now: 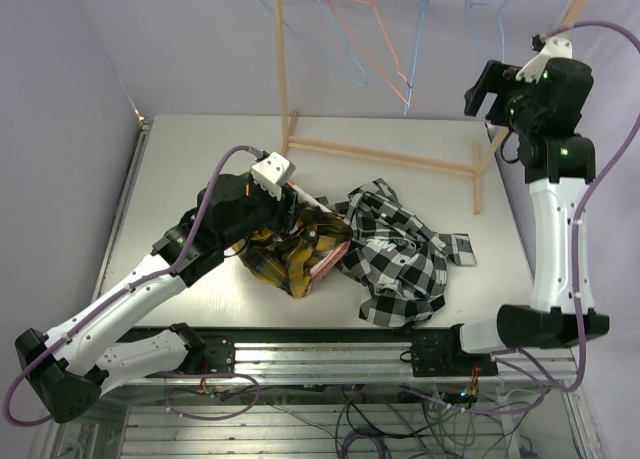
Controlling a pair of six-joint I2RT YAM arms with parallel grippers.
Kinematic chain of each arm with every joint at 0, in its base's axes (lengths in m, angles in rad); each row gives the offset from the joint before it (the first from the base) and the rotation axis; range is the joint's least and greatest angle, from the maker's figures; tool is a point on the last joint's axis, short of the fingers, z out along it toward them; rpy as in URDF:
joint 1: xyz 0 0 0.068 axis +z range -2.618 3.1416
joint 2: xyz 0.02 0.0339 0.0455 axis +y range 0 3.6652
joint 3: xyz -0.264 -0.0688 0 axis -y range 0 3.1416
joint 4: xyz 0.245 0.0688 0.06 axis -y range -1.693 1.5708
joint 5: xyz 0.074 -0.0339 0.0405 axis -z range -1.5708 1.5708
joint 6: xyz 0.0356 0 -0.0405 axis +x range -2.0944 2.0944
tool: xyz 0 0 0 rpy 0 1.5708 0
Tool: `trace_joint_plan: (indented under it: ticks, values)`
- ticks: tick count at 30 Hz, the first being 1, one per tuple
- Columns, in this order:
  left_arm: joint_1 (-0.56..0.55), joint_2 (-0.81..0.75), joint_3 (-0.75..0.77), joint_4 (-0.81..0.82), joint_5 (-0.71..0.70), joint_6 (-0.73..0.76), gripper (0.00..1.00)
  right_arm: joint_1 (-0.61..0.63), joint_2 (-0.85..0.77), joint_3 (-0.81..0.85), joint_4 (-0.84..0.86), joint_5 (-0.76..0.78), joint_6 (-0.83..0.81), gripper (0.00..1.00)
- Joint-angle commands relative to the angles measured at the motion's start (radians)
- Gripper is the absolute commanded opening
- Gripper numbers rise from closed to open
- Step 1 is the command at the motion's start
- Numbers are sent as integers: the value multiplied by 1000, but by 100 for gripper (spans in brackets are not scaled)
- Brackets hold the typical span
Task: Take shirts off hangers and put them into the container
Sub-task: Place the hanger at the clothesline, then pick up the shirt from the center of the board.
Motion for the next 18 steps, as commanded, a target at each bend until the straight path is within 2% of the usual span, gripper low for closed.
trace_joint_plan:
  ticks: [1, 12, 16, 18]
  values:
    - [10, 3, 7, 22, -5, 3, 64, -6, -139, -126, 44, -68, 33, 99]
    - [10, -15, -15, 43, -51, 0, 63, -3, -487, -715, 88, -255, 66, 100]
    - [9, -16, -18, 48, -63, -2, 63, 11, -560, -979, 188, -420, 156, 100]
    - [9, -7, -19, 46, -66, 2, 63, 55, -571, -1065, 221, -425, 180, 100]
